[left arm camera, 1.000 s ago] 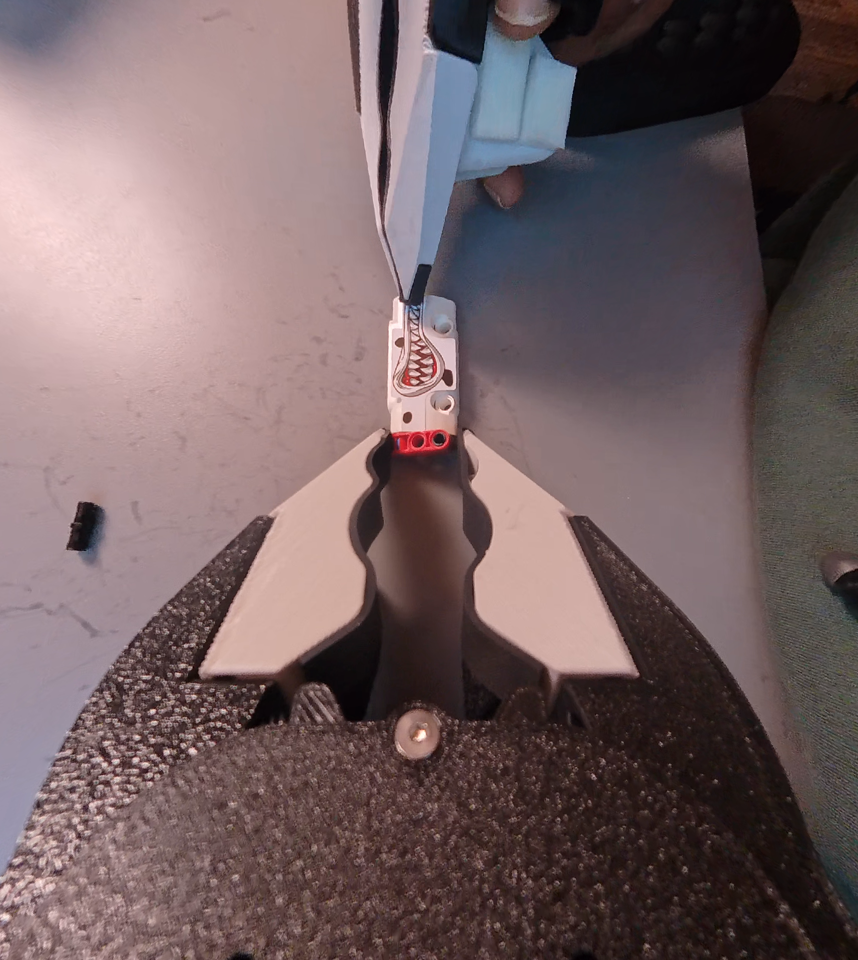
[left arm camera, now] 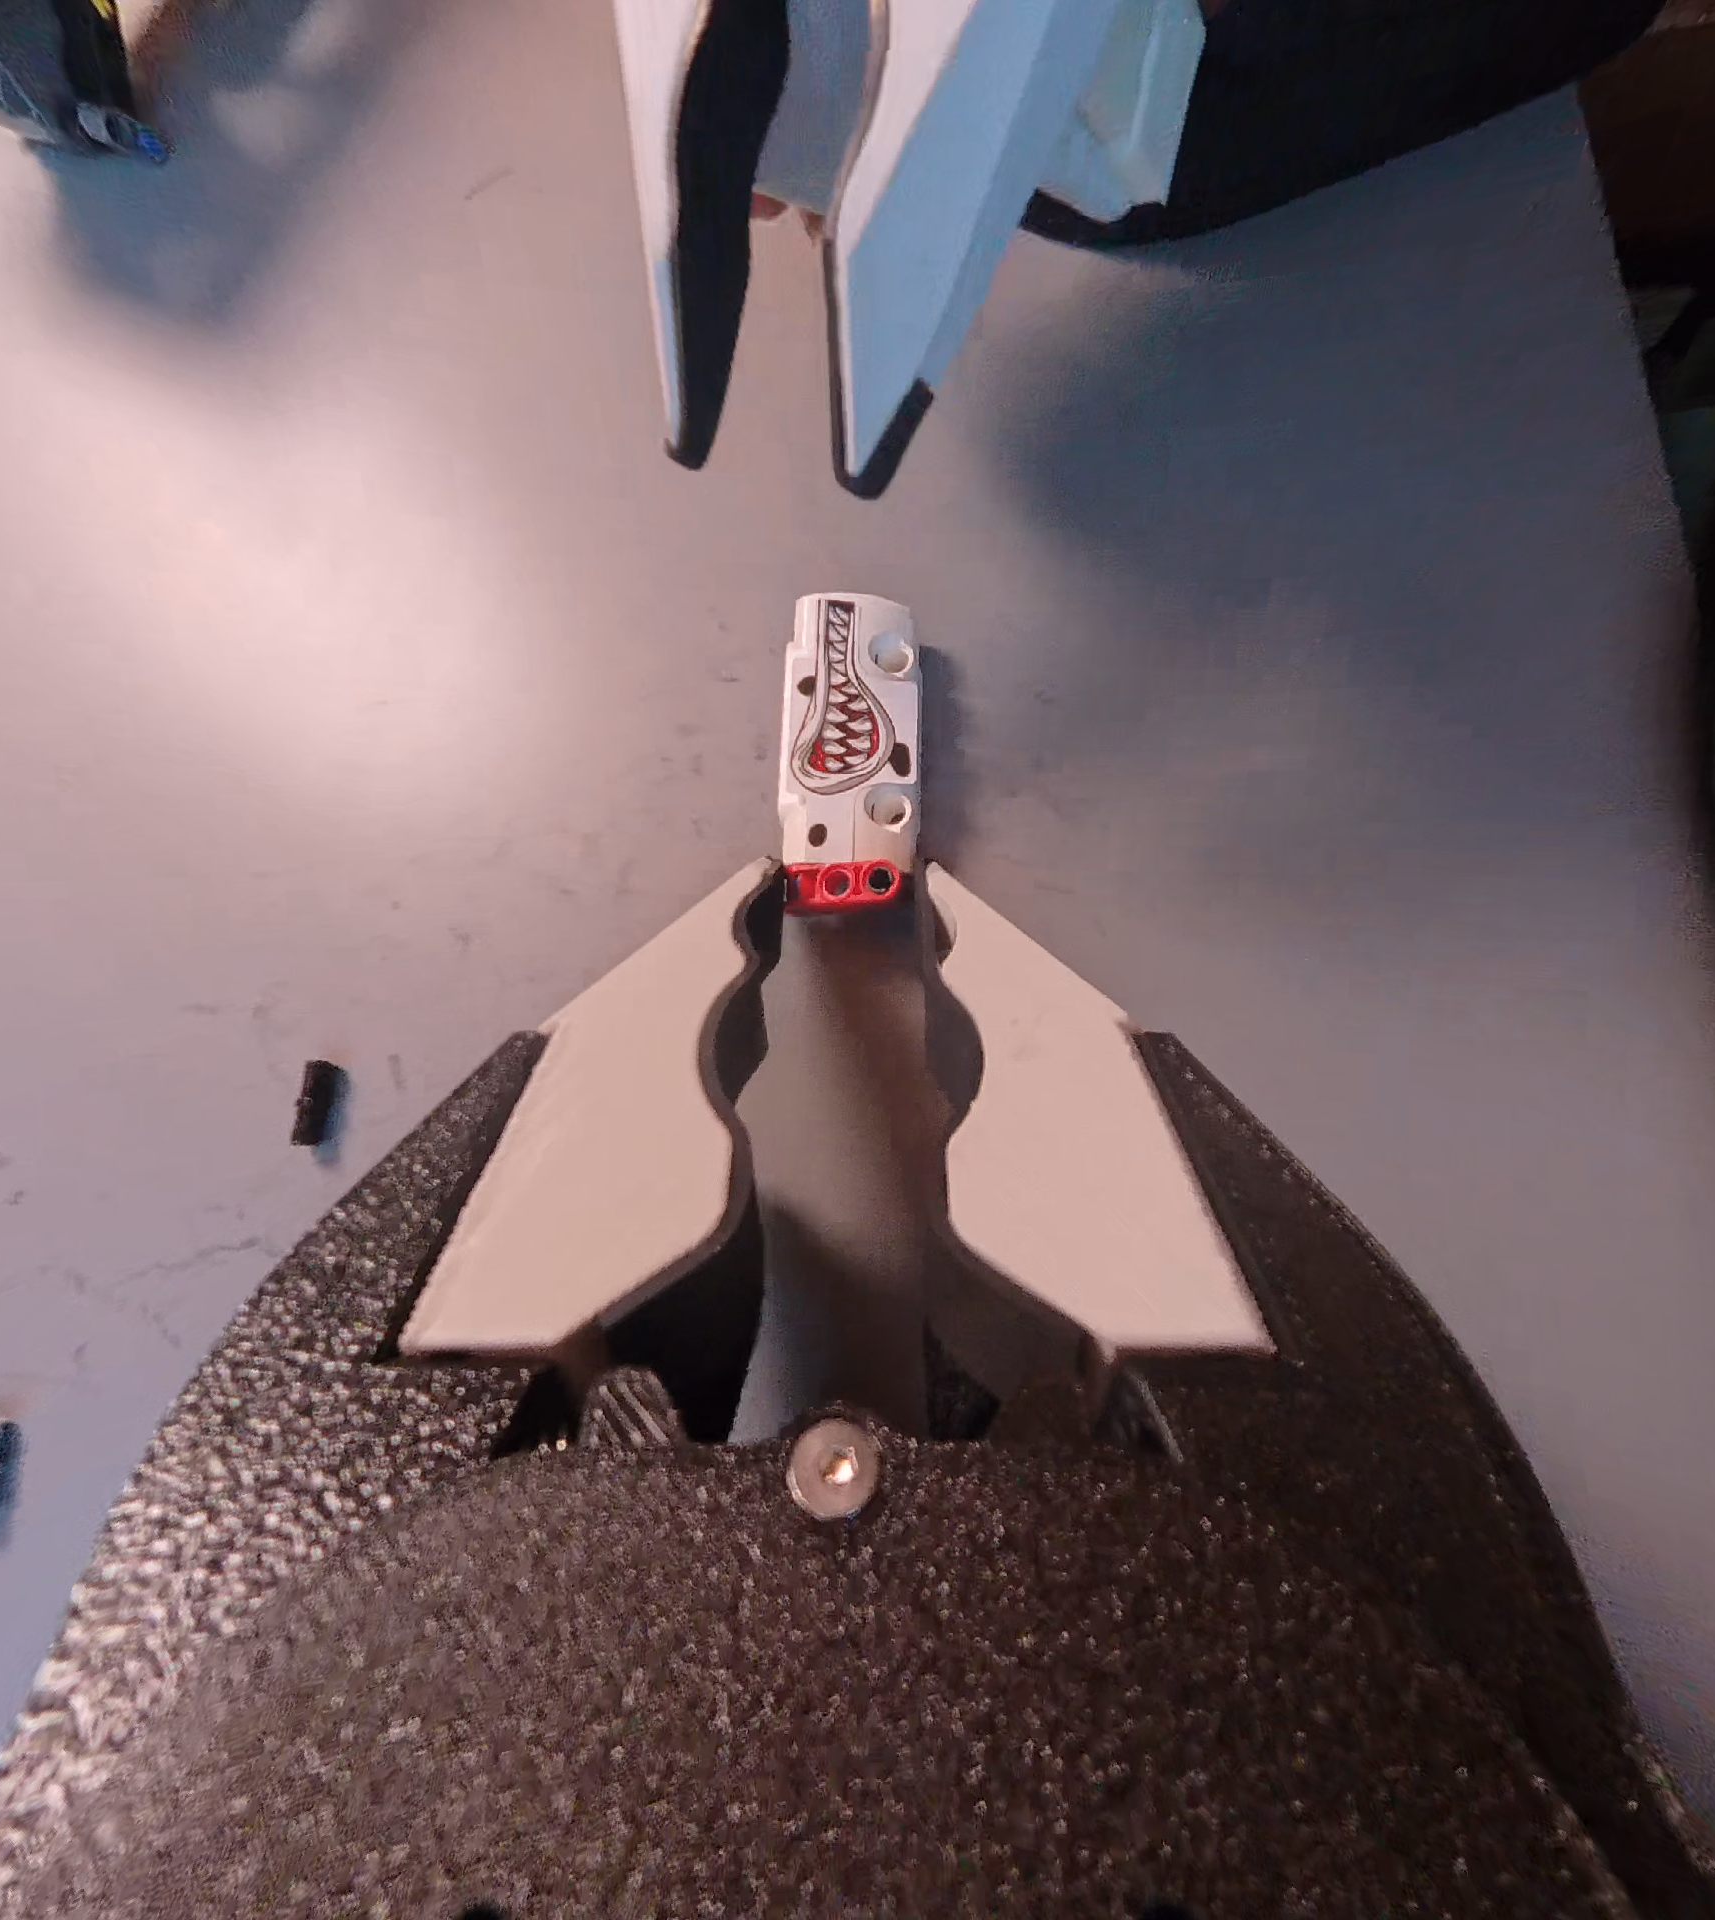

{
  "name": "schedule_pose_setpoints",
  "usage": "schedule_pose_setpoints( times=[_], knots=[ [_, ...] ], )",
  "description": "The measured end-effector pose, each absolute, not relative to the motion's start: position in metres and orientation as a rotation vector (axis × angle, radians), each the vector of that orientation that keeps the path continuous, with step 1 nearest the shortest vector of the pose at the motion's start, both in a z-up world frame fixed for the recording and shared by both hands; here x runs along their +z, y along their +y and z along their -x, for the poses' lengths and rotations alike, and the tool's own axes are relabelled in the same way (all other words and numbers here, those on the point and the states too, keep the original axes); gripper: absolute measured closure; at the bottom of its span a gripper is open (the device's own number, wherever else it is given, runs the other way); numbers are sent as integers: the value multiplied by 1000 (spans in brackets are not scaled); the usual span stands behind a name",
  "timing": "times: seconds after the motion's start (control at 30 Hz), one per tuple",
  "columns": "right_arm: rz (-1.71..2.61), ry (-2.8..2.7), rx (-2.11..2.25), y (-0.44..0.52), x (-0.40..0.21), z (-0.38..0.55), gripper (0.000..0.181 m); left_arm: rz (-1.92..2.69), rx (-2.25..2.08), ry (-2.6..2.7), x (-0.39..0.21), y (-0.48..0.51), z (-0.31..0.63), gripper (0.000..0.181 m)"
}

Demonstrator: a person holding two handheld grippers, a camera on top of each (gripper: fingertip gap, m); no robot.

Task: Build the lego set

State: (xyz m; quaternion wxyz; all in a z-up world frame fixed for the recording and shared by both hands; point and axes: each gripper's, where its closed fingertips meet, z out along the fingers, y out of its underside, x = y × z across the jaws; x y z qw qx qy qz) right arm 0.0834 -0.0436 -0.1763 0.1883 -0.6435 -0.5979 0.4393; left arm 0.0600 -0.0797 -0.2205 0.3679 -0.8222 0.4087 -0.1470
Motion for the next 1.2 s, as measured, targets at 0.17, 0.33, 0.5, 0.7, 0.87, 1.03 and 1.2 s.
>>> schedule_pose_setpoints(
  times=[0.17,0.33,0.5,0.7,0.87,1.03,1.2],
  knots=[
    [1885,-1679,1482,-38,-175,-74,138,1896,-292,1068,-196,-70,-65,157],
    [1935,-1668,1699,-44,-168,-62,156,1781,-108,1018,-175,-58,-58,157],
    [1765,-1682,1822,-45,-148,-55,171,1731,-248,866,-152,-56,-55,152],
    [1256,-1744,1804,-51,-103,-47,172,1642,-1009,447,-105,-63,-44,130],
    [1063,-1816,1695,-69,-94,-34,173,1669,-928,510,-108,-66,-46,166],
    [1057,-1839,1641,-67,-97,-30,173,1728,-876,511,-112,-64,-42,168],
    [1089,-1842,1550,-69,-105,-24,172,1755,-805,530,-117,-62,-41,169]
  ],
)
